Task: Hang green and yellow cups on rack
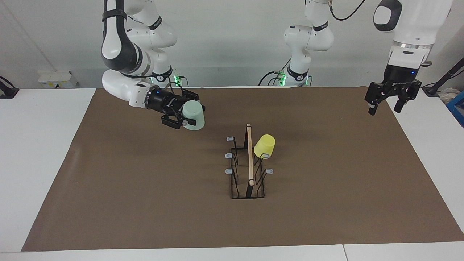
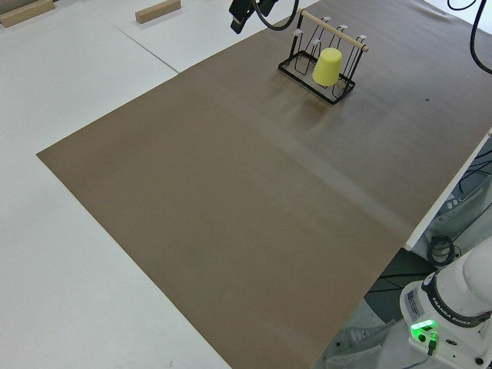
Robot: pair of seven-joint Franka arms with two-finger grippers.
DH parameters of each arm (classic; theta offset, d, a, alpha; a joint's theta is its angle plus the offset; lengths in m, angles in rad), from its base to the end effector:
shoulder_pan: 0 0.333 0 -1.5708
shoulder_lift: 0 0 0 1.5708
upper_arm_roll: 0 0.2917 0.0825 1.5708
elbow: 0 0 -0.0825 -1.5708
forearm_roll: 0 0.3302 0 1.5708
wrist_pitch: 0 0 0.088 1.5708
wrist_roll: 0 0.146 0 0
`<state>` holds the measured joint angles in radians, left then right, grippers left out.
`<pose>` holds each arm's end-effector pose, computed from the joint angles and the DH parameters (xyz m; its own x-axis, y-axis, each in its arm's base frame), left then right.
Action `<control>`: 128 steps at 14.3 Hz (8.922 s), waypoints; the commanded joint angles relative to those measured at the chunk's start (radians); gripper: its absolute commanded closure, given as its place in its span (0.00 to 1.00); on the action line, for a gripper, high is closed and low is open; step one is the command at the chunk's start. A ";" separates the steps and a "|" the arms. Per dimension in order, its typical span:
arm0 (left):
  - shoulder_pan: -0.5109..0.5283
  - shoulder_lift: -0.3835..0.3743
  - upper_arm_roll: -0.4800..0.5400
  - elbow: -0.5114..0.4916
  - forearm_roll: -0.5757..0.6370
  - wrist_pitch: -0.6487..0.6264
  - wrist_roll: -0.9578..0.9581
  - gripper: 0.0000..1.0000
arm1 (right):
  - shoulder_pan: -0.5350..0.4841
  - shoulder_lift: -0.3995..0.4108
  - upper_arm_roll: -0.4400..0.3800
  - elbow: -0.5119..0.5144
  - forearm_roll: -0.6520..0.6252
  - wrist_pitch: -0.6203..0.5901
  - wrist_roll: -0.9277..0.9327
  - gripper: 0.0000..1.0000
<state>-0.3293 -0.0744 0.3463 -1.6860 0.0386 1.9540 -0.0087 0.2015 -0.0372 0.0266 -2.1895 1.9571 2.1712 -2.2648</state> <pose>0.5267 0.0189 0.5886 0.9432 0.0178 0.3317 0.0226 -0.9997 -0.0104 0.5083 0.1854 0.4521 0.0138 0.0505 0.9986 0.8912 -0.4535 0.0106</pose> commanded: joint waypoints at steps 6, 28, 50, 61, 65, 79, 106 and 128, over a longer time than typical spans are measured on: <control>0.072 0.045 0.002 0.106 -0.082 -0.205 0.118 0.01 | 0.160 0.108 -0.004 -0.018 0.377 0.039 -0.274 1.00; 0.274 0.004 -0.325 0.083 -0.072 -0.371 0.065 0.00 | 0.216 0.373 -0.004 -0.027 0.597 -0.192 -0.550 1.00; 0.302 0.059 -0.369 0.137 -0.023 -0.414 0.032 0.00 | 0.205 0.388 -0.005 -0.056 0.583 -0.208 -0.536 0.00; 0.247 0.065 -0.317 0.169 -0.046 -0.428 0.023 0.00 | 0.024 0.254 -0.008 -0.092 0.209 -0.122 -0.455 0.00; 0.257 0.065 -0.313 0.167 -0.048 -0.434 0.013 0.00 | -0.066 0.224 -0.011 -0.082 0.013 -0.120 -0.406 0.00; 0.246 0.044 -0.317 0.126 -0.045 -0.434 0.003 0.00 | -0.398 0.189 -0.010 0.178 -0.900 -0.254 0.049 0.00; 0.246 0.044 -0.317 0.126 -0.045 -0.434 0.003 0.00 | -0.296 0.066 -0.011 0.414 -1.707 -0.339 1.744 0.00; 0.246 0.044 -0.317 0.126 -0.045 -0.434 0.003 0.00 | 0.021 0.076 -0.255 0.485 -1.871 -0.430 2.219 0.00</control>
<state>-0.0736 -0.0034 0.0206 -1.5317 -0.0004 1.5229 0.0049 0.2117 0.0290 -0.2200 -1.7253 0.1102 1.7612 -0.0641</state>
